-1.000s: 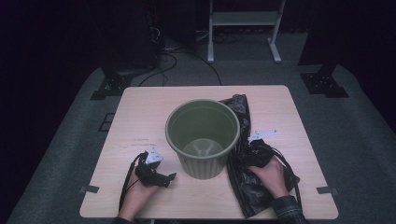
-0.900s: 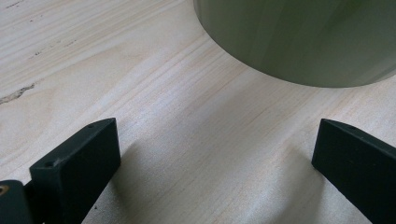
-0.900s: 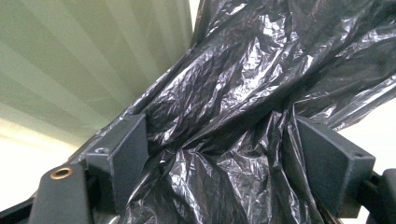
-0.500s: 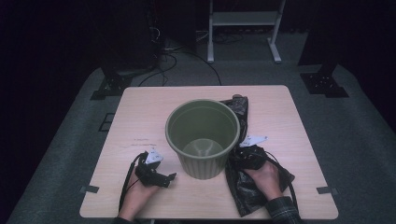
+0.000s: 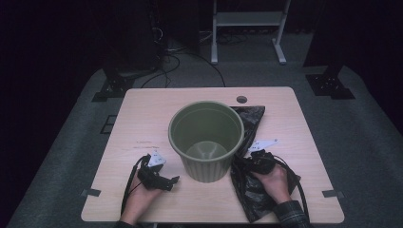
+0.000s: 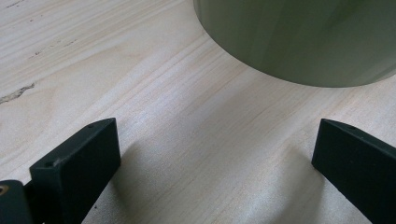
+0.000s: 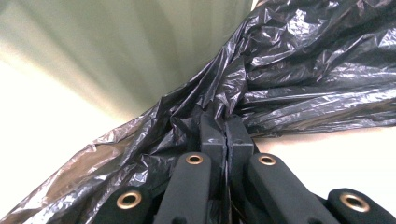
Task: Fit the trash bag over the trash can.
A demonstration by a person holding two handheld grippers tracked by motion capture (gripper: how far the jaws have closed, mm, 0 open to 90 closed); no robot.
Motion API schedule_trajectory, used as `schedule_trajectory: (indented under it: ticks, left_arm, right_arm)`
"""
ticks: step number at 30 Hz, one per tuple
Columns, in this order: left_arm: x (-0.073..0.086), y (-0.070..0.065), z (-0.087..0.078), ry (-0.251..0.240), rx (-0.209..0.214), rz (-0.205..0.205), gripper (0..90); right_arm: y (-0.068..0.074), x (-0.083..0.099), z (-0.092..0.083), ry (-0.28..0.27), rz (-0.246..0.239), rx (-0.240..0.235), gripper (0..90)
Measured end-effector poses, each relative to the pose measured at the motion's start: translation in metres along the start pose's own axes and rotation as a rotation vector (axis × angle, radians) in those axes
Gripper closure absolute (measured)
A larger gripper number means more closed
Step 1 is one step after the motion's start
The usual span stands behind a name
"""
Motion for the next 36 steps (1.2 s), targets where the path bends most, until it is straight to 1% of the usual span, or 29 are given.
schedule_trajectory:
  ticks: [1, 2, 4, 5, 6, 7, 8, 10, 11, 12, 13, 14, 15, 16, 17, 18, 20, 23, 24, 25, 26, 27, 28, 29, 30, 32, 34, 35, 36]
  left_arm:
    - [0.000, 0.000, 0.000, 0.000, 0.000, 0.000, 0.0]
    - [0.000, 0.000, 0.000, 0.000, 0.000, 0.000, 0.0]
    - [0.000, 0.000, 0.000, 0.000, 0.000, 0.000, 0.0]
    - [0.000, 0.000, 0.000, 0.000, 0.000, 0.000, 0.0]
    - [0.000, 0.000, 0.000, 0.000, 0.000, 0.000, 0.0]
    - [0.000, 0.000, 0.000, 0.000, 0.000, 0.000, 0.0]
    - [0.000, 0.000, 0.000, 0.000, 0.000, 0.000, 0.0]
    - [0.000, 0.000, 0.000, 0.000, 0.000, 0.000, 0.0]
    - [0.000, 0.000, 0.000, 0.000, 0.000, 0.000, 0.0]
    - [0.000, 0.000, 0.000, 0.000, 0.000, 0.000, 0.0]
    - [0.000, 0.000, 0.000, 0.000, 0.000, 0.000, 0.0]
    - [0.000, 0.000, 0.000, 0.000, 0.000, 0.000, 0.0]
    - [0.000, 0.000, 0.000, 0.000, 0.000, 0.000, 0.0]
    - [0.000, 0.000, 0.000, 0.000, 0.000, 0.000, 0.0]
    - [0.000, 0.000, 0.000, 0.000, 0.000, 0.000, 0.0]
    - [0.000, 0.000, 0.000, 0.000, 0.000, 0.000, 0.0]
    - [0.000, 0.000, 0.000, 0.000, 0.000, 0.000, 0.0]
    - [0.000, 0.000, 0.000, -0.001, 0.000, -0.002, 0.0]
    - [0.000, 0.000, 0.000, -0.002, 0.000, -0.002, 0.0]
    - [0.000, 0.000, 0.000, 0.001, 0.000, 0.000, 0.0]
    - [0.000, 0.000, 0.000, 0.001, 0.000, -0.001, 0.0]
    - [0.000, 0.000, 0.000, 0.001, 0.000, -0.001, 0.0]
    - [0.000, 0.000, 0.000, 0.001, 0.000, 0.000, 0.0]
    - [0.000, 0.000, 0.000, 0.001, 0.000, 0.000, 0.0]
    - [0.000, 0.000, 0.000, 0.001, 0.000, -0.001, 0.0]
    - [0.000, 0.000, 0.000, 0.001, 0.000, -0.001, 0.0]
    - [0.000, 0.000, 0.000, 0.001, 0.000, -0.001, 0.0]
    - [0.000, 0.000, 0.000, 0.001, 0.000, 0.000, 0.0]
    - [0.000, 0.000, 0.000, 0.000, 0.000, 0.000, 0.0]
  right_arm:
    - [0.000, 0.000, -0.002, -0.001, 0.000, -0.009, 89.4]
    - [0.000, 0.000, -0.009, -0.011, -0.005, -0.029, 89.4]
    - [0.000, 0.000, -0.011, -0.014, -0.008, -0.038, 89.4]
    - [0.002, -0.003, -0.018, -0.020, -0.025, -0.056, 89.4]
    - [0.002, -0.003, -0.018, -0.020, -0.025, -0.056, 89.4]
    - [0.004, -0.006, -0.025, -0.033, -0.037, -0.078, 89.4]
    - [0.004, -0.006, -0.025, -0.033, -0.037, -0.078, 89.4]
    - [0.006, -0.009, -0.032, -0.046, -0.048, -0.091, 89.4]
    - [0.008, -0.013, -0.040, -0.068, -0.053, -0.116, 89.4]
    - [0.008, -0.013, -0.040, -0.068, -0.053, -0.116, 89.4]
    - [0.009, -0.015, -0.044, -0.082, -0.056, -0.124, 89.3]
    - [0.010, -0.019, -0.049, -0.099, -0.064, -0.133, 89.3]
    - [0.011, -0.024, -0.059, -0.124, -0.072, -0.154, 89.3]
    - [0.011, -0.024, -0.059, -0.124, -0.072, -0.154, 89.3]
    - [0.012, -0.025, -0.062, -0.132, -0.077, -0.163, 89.3]
    - [0.013, -0.031, -0.072, -0.148, -0.096, -0.182, 89.3]
    - [0.013, -0.033, -0.075, -0.153, -0.100, -0.189, 89.3]
    - [0.014, -0.042, -0.090, -0.190, -0.117, -0.209, 89.2]
    - [0.015, -0.043, -0.092, -0.194, -0.117, -0.214, 89.3]
    - [0.015, -0.048, -0.101, -0.214, -0.128, -0.228, 89.2]
    - [0.015, -0.050, -0.104, -0.225, -0.133, -0.239, 89.2]
    - [0.015, -0.050, -0.104, -0.225, -0.133, -0.239, 89.2]
    - [0.015, -0.052, -0.111, -0.244, -0.143, -0.256, 89.2]
    - [0.015, -0.052, -0.111, -0.244, -0.143, -0.256, 89.2]
    - [0.016, -0.055, -0.117, -0.258, -0.159, -0.270, 89.2]
    - [0.017, -0.059, -0.124, -0.272, -0.181, -0.279, 89.2]
    - [0.018, -0.061, -0.126, -0.281, -0.186, -0.285, 89.2]
    - [0.018, -0.066, -0.135, -0.309, -0.194, -0.307, 89.1]
    - [0.018, -0.069, -0.138, -0.321, -0.195, -0.320, 89.1]
Point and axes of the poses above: each handheld gripper's, and its own axes: z roughly forward along the jaws, x roughly out of its underside, y roughly to its left, the point moved 1 cm from there along z, roughly forward along the jaws, and after that the axes turned 10 degrees about x, right-handed, at the moved point
